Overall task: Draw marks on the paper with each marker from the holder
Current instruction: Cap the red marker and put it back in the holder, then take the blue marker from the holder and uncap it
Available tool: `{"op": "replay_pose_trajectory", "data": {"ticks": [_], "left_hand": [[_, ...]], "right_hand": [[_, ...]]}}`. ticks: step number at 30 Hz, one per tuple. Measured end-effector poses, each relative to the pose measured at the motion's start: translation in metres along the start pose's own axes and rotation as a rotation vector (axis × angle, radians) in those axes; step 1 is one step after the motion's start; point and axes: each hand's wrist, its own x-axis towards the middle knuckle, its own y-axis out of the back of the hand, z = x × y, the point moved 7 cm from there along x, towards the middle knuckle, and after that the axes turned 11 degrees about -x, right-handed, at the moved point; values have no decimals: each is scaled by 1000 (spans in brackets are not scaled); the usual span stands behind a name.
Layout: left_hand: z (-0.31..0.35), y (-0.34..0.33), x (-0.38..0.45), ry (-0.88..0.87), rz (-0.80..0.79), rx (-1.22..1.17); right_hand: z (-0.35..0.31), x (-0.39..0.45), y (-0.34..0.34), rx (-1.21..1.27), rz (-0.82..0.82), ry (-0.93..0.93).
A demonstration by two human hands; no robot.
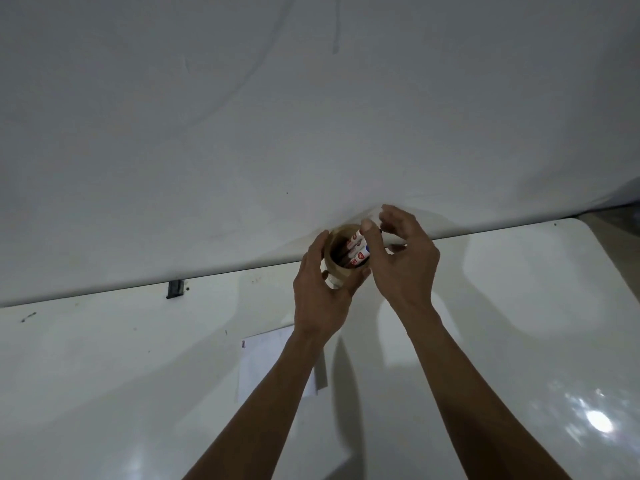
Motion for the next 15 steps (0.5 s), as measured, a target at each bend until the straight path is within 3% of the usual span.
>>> {"op": "replay_pose_trajectory", "data": {"ticks": [15], "left_hand": [[28, 1, -1, -30, -69, -19]], "right_hand": [[12, -15, 17, 87, 45, -147]]}}
